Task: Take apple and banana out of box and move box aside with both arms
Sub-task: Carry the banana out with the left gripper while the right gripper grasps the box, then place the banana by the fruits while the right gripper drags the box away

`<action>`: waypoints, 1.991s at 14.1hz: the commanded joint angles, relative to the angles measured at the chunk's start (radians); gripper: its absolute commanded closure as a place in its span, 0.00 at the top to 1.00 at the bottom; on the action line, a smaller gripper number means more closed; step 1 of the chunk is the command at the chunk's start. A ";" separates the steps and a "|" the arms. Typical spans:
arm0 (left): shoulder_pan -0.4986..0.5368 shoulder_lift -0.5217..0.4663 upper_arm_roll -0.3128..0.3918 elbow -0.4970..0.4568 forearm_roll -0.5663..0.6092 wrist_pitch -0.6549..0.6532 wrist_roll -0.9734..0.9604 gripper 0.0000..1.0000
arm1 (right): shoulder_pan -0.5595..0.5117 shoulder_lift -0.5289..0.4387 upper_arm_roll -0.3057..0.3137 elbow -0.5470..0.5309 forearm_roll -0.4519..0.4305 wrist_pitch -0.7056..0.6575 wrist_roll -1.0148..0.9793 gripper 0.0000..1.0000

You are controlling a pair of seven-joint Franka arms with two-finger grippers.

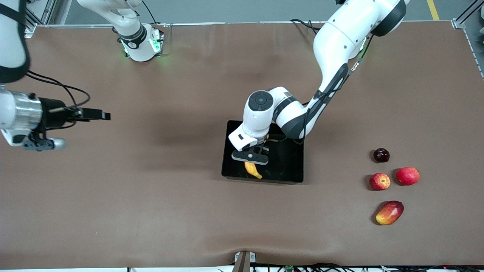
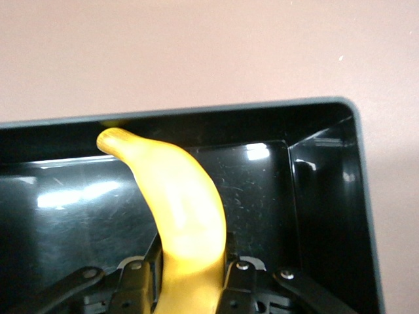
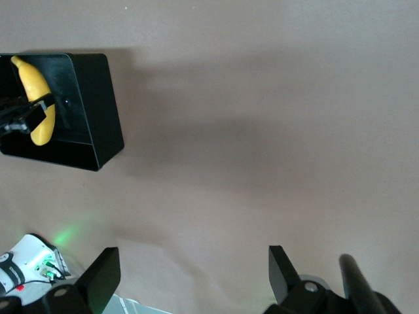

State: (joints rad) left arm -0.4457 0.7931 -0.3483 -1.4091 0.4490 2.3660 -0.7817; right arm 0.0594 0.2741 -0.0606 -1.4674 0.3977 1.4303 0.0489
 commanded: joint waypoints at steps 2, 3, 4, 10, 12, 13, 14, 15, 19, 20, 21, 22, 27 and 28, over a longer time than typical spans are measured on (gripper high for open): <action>0.025 -0.087 -0.005 -0.011 0.007 -0.080 0.007 0.00 | 0.140 0.039 -0.004 -0.004 0.018 0.120 0.155 1.00; 0.044 -0.118 -0.006 -0.013 -0.004 -0.106 0.033 0.00 | 0.175 0.052 -0.004 -0.004 0.017 0.156 0.193 1.00; 0.067 -0.149 -0.006 -0.014 -0.035 -0.135 0.085 0.00 | 0.212 0.069 -0.004 -0.004 0.015 0.191 0.239 1.00; 0.295 -0.288 -0.005 -0.056 -0.245 -0.309 0.429 0.00 | 0.396 0.189 -0.007 -0.004 0.000 0.412 0.417 1.00; 0.344 -0.298 -0.002 -0.099 -0.245 -0.312 0.412 0.00 | 0.437 0.244 -0.005 -0.001 0.000 0.504 0.439 1.00; 0.360 -0.293 0.006 -0.106 -0.234 -0.311 0.412 0.00 | 0.459 0.272 -0.005 -0.002 0.000 0.541 0.440 1.00; 0.389 -0.287 0.009 -0.113 -0.231 -0.303 0.410 0.00 | 0.486 0.299 -0.007 -0.002 -0.002 0.582 0.442 1.00; 0.422 -0.273 0.009 -0.119 -0.225 -0.298 0.412 0.00 | 0.503 0.328 -0.008 -0.001 -0.003 0.622 0.454 1.00; 0.539 -0.198 0.008 -0.178 -0.148 -0.167 0.410 0.00 | 0.556 0.413 -0.007 -0.002 -0.036 0.769 0.468 1.00; 0.565 -0.166 0.009 -0.186 -0.145 -0.119 0.409 0.00 | 0.569 0.425 -0.008 -0.004 -0.039 0.794 0.470 1.00; 0.587 -0.137 0.009 -0.186 -0.147 -0.081 0.409 0.00 | 0.579 0.441 -0.008 -0.004 -0.042 0.809 0.470 0.89; 0.617 -0.114 0.009 -0.188 -0.145 -0.042 0.409 0.00 | 0.583 0.454 -0.008 -0.004 -0.054 0.812 0.470 0.66; 0.633 -0.025 0.040 -0.197 -0.147 0.120 0.406 0.00 | 0.583 0.471 -0.007 -0.004 -0.068 0.809 0.470 0.00; 0.631 -0.002 0.044 -0.195 -0.147 0.152 0.406 0.00 | 0.582 0.470 -0.007 -0.004 -0.068 0.806 0.470 0.00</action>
State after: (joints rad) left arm 0.1959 0.7688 -0.3186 -1.6050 0.2889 2.4644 -0.3676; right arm 0.6435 0.7439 -0.0628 -1.4847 0.3476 2.2474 0.4992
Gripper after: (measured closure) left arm 0.621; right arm 0.731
